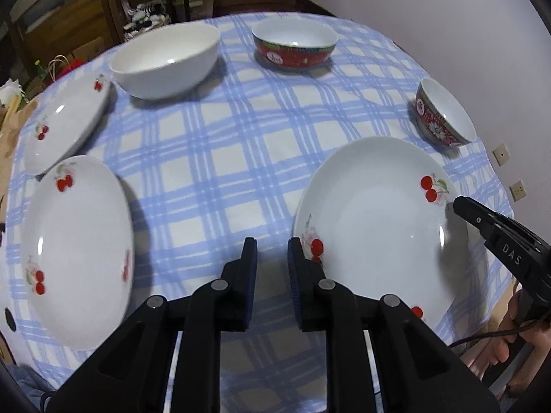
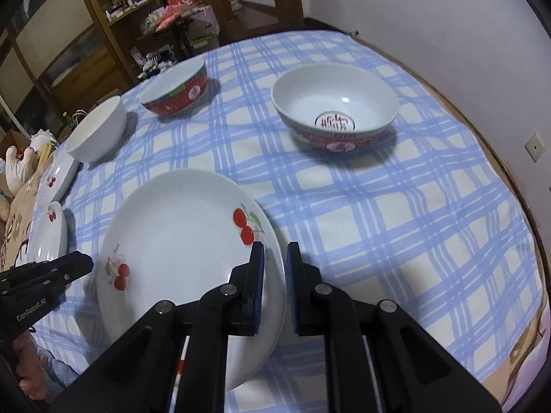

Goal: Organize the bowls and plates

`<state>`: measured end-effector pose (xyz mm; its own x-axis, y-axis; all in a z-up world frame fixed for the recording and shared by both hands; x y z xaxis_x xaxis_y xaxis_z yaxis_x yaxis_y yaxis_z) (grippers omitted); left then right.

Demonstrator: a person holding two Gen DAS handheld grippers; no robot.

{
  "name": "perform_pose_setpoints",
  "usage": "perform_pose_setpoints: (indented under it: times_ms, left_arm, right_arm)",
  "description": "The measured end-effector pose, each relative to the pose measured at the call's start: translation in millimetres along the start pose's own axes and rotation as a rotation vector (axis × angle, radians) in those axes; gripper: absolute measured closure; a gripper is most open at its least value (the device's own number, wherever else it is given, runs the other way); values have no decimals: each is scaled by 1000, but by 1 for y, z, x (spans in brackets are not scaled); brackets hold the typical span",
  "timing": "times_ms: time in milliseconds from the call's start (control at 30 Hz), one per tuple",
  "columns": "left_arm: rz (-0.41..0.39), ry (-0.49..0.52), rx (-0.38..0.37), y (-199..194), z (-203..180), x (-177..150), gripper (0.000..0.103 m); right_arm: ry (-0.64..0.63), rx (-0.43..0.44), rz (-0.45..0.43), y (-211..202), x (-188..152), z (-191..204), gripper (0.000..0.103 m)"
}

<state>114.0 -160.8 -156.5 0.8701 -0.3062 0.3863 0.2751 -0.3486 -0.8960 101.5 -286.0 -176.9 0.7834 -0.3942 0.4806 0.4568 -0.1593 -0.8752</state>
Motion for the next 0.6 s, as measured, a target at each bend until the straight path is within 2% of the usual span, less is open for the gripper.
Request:
perform_pose_setpoints:
  times_ms: [100, 200, 267, 333, 367, 433, 500, 567, 600]
  left_arm:
    - [-13, -6, 10, -13, 5, 0, 84]
    - [-22, 4, 62, -27, 14, 1, 81]
    - [-20, 7, 94, -35, 20, 0, 80]
    - [-36, 9, 125, -44, 27, 1, 78]
    - [-47, 10, 142, -51, 31, 1, 74]
    - [-64, 2, 165, -62, 38, 0, 61]
    - [-86, -17, 193, -72, 47, -1, 31]
    - [-101, -17, 212, -80, 54, -2, 23]
    - [-99, -12, 232, -85, 59, -3, 21]
  right_arm:
    - [6, 1, -17, -6, 1, -2, 89]
    - [-1, 10, -53, -17, 2, 0, 86]
    - [-17, 19, -85, -25, 3, 3, 74]
    - [-44, 21, -117, -34, 4, 8, 56]
    - [-58, 18, -133, -39, 5, 11, 54]
    - [-92, 9, -160, -47, 6, 21, 49]
    - [-116, 6, -176, -51, 8, 30, 47]
    - [-138, 15, -186, -55, 9, 41, 46]
    - [-150, 33, -190, -57, 10, 49, 41]
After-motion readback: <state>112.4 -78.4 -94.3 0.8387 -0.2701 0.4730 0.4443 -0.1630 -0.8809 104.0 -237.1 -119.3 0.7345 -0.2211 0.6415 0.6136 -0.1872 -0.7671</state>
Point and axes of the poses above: each gripper's, at about its wrist camera, not at the fingertips, and y roughly the way its jaws point, z to its left, x to its top, the point moved 4 cm from there along y, roughly the way its jaws point, and after that the axes turned 6 degrees about -x, right-handed, at the moved point
